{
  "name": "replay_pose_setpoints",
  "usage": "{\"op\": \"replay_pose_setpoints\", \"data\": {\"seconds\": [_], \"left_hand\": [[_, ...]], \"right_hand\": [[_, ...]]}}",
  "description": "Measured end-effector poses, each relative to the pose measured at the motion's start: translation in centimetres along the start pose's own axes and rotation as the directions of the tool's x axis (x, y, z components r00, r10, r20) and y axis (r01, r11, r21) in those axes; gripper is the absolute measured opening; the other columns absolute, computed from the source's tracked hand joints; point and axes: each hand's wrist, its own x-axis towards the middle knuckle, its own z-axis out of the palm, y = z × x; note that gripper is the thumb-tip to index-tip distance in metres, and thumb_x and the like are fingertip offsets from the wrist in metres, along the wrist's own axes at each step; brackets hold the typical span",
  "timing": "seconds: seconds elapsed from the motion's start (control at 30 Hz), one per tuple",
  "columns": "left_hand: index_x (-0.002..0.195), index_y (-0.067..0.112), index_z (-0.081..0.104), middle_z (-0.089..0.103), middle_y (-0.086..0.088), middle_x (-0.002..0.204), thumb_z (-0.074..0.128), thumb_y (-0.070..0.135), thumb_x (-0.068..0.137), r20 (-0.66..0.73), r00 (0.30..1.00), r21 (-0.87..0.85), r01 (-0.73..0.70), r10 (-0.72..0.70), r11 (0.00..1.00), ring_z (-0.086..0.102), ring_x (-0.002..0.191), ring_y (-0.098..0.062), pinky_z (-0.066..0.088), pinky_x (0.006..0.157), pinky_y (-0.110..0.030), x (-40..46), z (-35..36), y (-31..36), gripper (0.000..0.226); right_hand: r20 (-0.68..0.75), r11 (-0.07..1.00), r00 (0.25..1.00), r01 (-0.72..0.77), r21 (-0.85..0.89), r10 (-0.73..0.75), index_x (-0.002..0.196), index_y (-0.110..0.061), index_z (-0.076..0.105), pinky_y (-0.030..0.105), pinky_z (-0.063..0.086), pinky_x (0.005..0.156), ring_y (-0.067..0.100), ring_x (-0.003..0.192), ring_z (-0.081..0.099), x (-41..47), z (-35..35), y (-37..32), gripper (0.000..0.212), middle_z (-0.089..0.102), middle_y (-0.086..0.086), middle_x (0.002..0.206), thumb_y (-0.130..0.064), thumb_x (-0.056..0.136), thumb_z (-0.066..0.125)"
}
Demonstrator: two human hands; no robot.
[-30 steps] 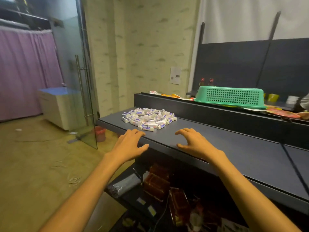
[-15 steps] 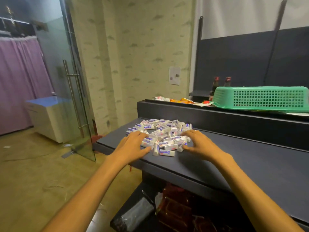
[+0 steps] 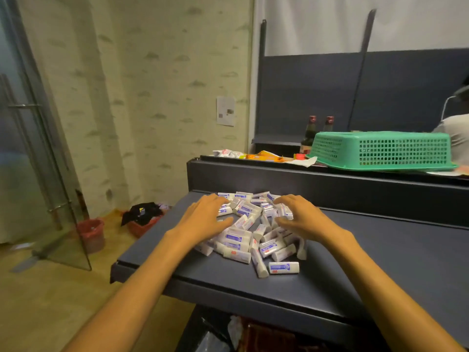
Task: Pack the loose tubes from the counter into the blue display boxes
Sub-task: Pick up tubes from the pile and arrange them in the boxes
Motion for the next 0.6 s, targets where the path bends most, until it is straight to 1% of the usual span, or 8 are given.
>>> {"op": "replay_pose_setpoints", "data": {"seconds": [0.13, 0.3, 0.4, 0.5, 0.6], "left_hand": [[0.138, 0.027, 0.045, 0.049, 0.004, 0.136, 0.056, 0.043, 0.091, 0.01, 0.996, -0.044, -0.093, 0.094, 0.995, 0.046, 0.124, -0.017, 0.04, 0.097, -0.032, 2.6, -0.1, -1.6, 0.051], [0.137, 0.029, 0.046, 0.053, 0.003, 0.133, 0.061, 0.033, 0.09, 0.058, 0.979, -0.121, -0.186, 0.194, 0.975, 0.047, 0.123, -0.017, 0.041, 0.095, -0.032, 5.1, 1.1, -1.9, 0.049], [0.128, 0.033, 0.055, 0.054, 0.003, 0.129, 0.066, 0.029, 0.087, 0.072, 0.971, -0.158, -0.216, 0.23, 0.964, 0.052, 0.118, -0.019, 0.042, 0.093, -0.03, 6.3, 1.8, -1.5, 0.042], [0.119, 0.032, 0.063, 0.054, 0.0, 0.128, 0.07, 0.023, 0.086, 0.088, 0.963, -0.14, -0.242, 0.256, 0.96, 0.057, 0.113, -0.024, 0.046, 0.094, -0.034, 7.2, 2.3, -1.0, 0.035], [0.112, 0.031, 0.067, 0.058, -0.002, 0.123, 0.068, 0.016, 0.087, 0.115, 0.948, -0.109, -0.285, 0.297, 0.952, 0.059, 0.108, -0.025, 0.047, 0.089, -0.032, 7.8, 2.9, -0.9, 0.03]], "right_hand": [[-0.037, 0.998, 0.997, -0.062, -0.022, 0.061, 0.134, -0.027, 0.049, 0.034, 0.037, 0.105, 0.017, 0.129, 0.042, 1.0, 0.4, -1.1, 0.046, 0.048, -0.003, 0.142, -0.033, 0.09, 0.062], [-0.05, 0.989, 0.989, -0.142, -0.05, 0.14, 0.134, -0.027, 0.049, 0.035, 0.038, 0.104, 0.018, 0.128, 0.043, 1.0, 0.7, -1.2, 0.044, 0.049, -0.002, 0.14, -0.034, 0.091, 0.06], [-0.051, 0.981, 0.983, -0.181, -0.063, 0.178, 0.134, -0.027, 0.049, 0.037, 0.039, 0.103, 0.019, 0.127, 0.044, 0.8, 0.5, -0.8, 0.044, 0.05, -0.001, 0.139, -0.034, 0.091, 0.059], [-0.061, 0.979, 0.98, -0.195, -0.066, 0.191, 0.133, -0.027, 0.05, 0.036, 0.041, 0.101, 0.018, 0.125, 0.045, 0.7, 0.5, -0.5, 0.043, 0.051, -0.002, 0.138, -0.034, 0.092, 0.059], [-0.065, 0.977, 0.978, -0.204, -0.065, 0.2, 0.133, -0.027, 0.05, 0.036, 0.041, 0.102, 0.017, 0.124, 0.046, 0.7, 0.3, -0.2, 0.043, 0.052, -0.003, 0.137, -0.033, 0.092, 0.059]]}}
